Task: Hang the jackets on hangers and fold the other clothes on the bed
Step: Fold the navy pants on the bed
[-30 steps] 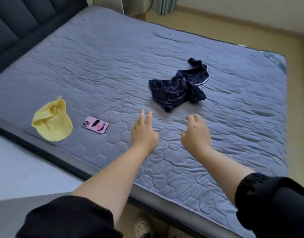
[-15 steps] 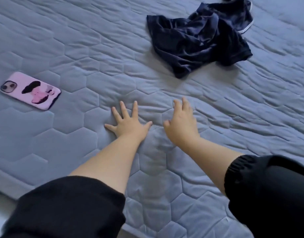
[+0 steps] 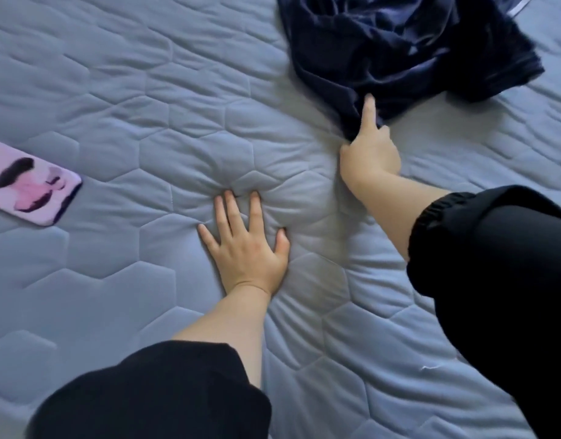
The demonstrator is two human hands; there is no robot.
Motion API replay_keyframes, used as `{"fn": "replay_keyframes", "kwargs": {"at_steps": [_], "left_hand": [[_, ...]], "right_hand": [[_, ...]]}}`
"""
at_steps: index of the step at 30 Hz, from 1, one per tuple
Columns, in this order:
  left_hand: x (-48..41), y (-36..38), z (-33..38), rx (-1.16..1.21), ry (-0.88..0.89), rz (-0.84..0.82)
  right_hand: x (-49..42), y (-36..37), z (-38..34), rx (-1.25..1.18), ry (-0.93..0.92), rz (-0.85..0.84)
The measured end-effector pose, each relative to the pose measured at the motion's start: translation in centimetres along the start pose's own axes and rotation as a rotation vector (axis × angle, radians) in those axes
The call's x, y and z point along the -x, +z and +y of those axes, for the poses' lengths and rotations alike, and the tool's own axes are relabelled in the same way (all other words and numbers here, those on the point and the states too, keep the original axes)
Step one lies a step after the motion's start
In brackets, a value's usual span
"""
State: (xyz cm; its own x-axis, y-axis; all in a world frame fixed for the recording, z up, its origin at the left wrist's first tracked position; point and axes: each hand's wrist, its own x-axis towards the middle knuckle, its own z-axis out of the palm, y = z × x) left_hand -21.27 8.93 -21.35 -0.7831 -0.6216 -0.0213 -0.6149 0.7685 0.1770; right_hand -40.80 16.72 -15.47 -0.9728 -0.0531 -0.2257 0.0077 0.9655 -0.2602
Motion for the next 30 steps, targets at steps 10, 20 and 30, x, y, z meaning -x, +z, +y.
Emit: {"fn": "replay_keyframes", "kwargs": {"at_steps": [10, 20, 30], "left_hand": [[-0.6, -0.1, -0.4, -0.012, 0.071, -0.010], [1.8, -8.6, -0.1, 1.170, -0.306, -0.516], [15.1, -17.2, 2.2, 0.639, 0.154, -0.409]], "right_hand": [[4.7, 0.9, 2.4, -0.022, -0.040, -0.149], [21.1, -2.5, 10.1, -0.097, -0.174, -0.655], [31.5, -10.8, 15.0, -0.373, -0.005, -0.532]]}}
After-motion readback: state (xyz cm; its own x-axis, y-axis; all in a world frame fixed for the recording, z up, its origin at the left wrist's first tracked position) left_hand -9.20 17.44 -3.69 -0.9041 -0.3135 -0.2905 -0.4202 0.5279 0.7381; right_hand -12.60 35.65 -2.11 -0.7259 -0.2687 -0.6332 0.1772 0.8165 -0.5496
